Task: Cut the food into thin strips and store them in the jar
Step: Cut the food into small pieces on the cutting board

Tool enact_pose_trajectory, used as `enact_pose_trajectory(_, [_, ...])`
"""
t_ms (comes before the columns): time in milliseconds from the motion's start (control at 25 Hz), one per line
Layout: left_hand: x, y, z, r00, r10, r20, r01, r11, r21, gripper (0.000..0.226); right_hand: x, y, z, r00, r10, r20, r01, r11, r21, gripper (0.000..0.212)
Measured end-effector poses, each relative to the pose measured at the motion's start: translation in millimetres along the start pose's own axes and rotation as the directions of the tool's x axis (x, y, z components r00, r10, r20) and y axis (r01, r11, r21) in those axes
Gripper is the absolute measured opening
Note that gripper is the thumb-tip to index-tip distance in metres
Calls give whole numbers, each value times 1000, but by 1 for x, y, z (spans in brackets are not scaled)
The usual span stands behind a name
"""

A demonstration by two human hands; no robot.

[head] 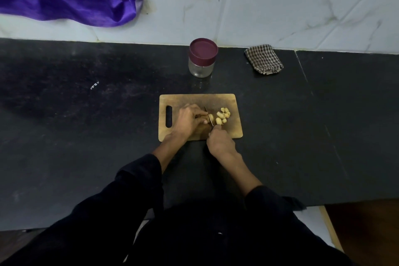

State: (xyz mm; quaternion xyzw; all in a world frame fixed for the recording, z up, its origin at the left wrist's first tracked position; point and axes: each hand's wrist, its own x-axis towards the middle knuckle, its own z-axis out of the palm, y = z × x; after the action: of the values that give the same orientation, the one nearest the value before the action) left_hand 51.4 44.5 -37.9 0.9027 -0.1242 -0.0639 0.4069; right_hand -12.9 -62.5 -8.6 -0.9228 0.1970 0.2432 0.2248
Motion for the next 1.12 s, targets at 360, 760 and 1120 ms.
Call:
enact_pose_trajectory(360, [1, -5, 0, 1000, -16, -13, 16, 1000, -4, 27, 3, 16, -4, 999, -6, -43, 9, 998, 56, 25])
enact_pose_trajectory(760, [0, -7, 0, 1000, -5, -12, 5, 999, -37, 28, -8, 20, 2, 995, -90, -39, 95, 984, 154, 19])
enact_pose_trajectory(1120, [-1, -9, 2, 999, 3, -34, -5, 998, -55, 29, -10, 12, 5, 995, -72, -67, 73, 997, 16, 22])
